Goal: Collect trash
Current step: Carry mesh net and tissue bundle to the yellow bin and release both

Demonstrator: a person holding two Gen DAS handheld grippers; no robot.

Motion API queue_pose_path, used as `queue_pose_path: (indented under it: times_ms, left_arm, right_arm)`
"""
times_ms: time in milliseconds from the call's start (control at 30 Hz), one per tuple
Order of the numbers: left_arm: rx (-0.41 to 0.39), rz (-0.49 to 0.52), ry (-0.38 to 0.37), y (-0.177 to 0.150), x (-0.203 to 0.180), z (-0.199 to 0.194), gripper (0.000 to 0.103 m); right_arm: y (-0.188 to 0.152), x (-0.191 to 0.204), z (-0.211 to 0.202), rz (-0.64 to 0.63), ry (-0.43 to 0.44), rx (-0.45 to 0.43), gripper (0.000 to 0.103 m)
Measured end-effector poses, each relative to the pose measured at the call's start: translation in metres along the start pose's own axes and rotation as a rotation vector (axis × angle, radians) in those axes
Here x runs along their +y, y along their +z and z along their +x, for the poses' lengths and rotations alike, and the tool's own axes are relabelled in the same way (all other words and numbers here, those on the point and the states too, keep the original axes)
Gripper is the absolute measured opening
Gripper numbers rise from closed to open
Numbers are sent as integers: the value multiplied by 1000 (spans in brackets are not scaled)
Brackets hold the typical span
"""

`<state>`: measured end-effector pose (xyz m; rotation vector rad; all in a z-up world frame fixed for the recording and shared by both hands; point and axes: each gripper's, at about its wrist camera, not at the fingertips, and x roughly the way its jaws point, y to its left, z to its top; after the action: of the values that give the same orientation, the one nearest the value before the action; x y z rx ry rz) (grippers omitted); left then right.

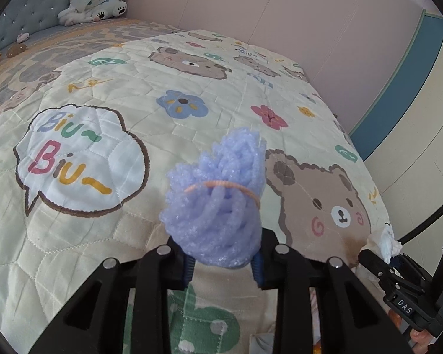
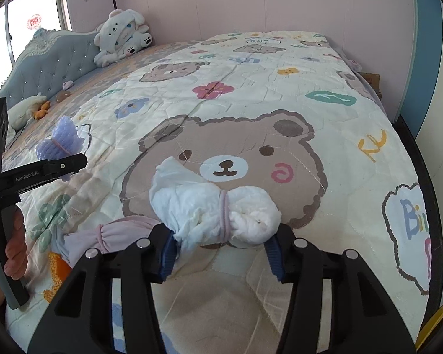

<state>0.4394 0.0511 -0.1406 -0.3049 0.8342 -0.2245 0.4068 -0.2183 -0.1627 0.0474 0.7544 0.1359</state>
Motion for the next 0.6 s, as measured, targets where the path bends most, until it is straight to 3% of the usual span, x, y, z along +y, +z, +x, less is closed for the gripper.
queue_pose_path:
  times_ms: [300, 600]
  left_arm:
    - [-35, 38, -27, -16, -17, -49, 28]
    - [-55, 135, -32, -49, -58, -91, 28]
  right_arm:
    - [-12, -5, -57, 19, 9, -47, 49]
    - [-43, -32, -144, 56, -52, -128, 49]
